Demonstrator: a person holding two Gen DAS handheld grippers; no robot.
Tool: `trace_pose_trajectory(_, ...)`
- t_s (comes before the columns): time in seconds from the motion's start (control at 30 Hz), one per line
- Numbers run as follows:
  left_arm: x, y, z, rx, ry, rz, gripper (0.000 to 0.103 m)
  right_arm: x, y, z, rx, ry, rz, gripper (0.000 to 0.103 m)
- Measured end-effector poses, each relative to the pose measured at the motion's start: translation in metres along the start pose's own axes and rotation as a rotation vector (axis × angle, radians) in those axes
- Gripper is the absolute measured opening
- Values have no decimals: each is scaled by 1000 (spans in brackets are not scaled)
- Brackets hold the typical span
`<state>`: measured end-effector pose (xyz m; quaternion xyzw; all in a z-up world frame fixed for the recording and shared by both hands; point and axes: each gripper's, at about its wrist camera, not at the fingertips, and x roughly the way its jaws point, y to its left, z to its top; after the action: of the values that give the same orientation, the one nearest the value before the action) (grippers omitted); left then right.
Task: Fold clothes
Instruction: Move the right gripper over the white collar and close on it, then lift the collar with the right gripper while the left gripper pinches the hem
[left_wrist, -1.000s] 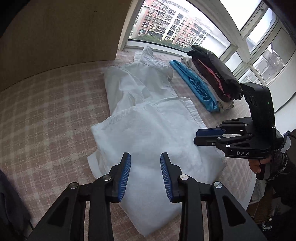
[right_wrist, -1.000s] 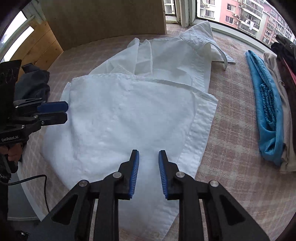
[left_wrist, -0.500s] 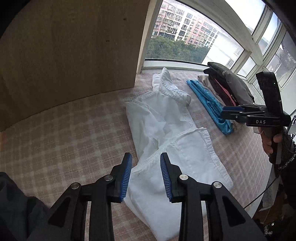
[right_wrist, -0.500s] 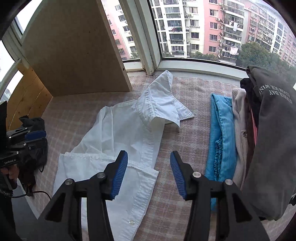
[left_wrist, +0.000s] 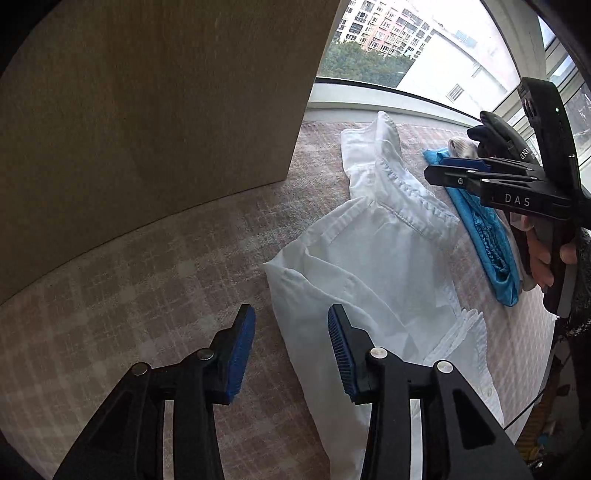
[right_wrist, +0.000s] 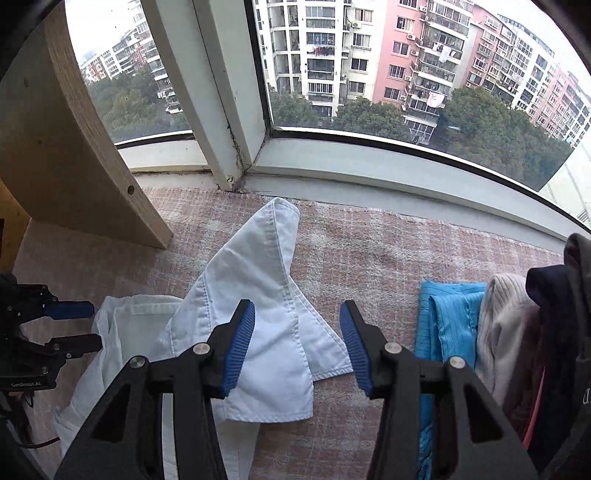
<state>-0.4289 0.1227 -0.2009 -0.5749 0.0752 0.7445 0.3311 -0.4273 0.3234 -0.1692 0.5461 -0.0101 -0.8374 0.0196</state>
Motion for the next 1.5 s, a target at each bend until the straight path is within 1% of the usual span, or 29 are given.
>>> trace_pose_trajectory(0.1, 16, -1, 5, 23, 9, -7, 39, 14, -4, 11, -4, 6, -12, 48)
trace_pose_trajectory(0.2, 19, -11, 2, 84, -6, 27, 40, 24, -7, 17, -21, 12, -23, 48)
trace_pose_trajectory(0.3, 21, -20, -1, 133, -6, 61, 40, 32, -6, 21, -40, 14, -10, 48)
trace_pose_trajectory(0.4, 22, -24, -4, 148, -10, 67, 40, 39, -1, 24, -61, 26, 17, 48)
trace_pose_trajectory(0.6, 23, -29, -8, 179, -19, 61, 35, 46, 3, 28, -68, 52, 93, 48)
trace_pose_trajectory(0.67, 22, -30, -10, 183, -20, 45, 29, 44, 5, 26, -81, 44, 88, 47)
trace_pose_trajectory(0.7, 22, -29, -10, 183, -20, 36, 27, 44, 6, 26, -87, 40, 85, 45)
trace_pose_trajectory(0.73, 21, -28, -8, 181, -19, 30, 24, 43, 8, 25, -91, 38, 86, 27)
trace_pose_trajectory(0.77, 21, -28, -8, 181, -19, 27, 21, 42, 8, 25, -86, 40, 102, 18)
trace_pose_trajectory(0.8, 22, -28, -8, 185, -21, 29, 19, 40, 9, 24, -83, 43, 113, 14)
trace_pose_trajectory(0.83, 21, -26, -8, 187, -24, 31, 14, 38, 10, 24, -82, 42, 112, 10)
trace_pose_trajectory(0.87, 20, -23, -8, 185, -27, 25, 10, 33, 8, 23, -73, 34, 120, 8)
trace_pose_trajectory(0.93, 19, -19, -9, 182, -35, 11, 8, 22, 6, 20, -53, 18, 137, 6)
trace_pose_trajectory(1.17, -14, -20, -15, 203, -99, -18, 6, -48, -3, 14, -13, -94, 207, 5)
trace_pose_trajectory(1.3, -44, -23, -22, 219, -141, -29, 6, -101, -4, 4, -28, -175, 225, 5)
trace_pose_trajectory(1.4, -71, -29, -36, 246, -181, -42, 6, -148, 4, -13, -62, -236, 235, 5)
trace_pose_trajectory(1.5, -94, -37, -49, 276, -204, -53, 6, -194, 9, -30, -82, -284, 247, 5)
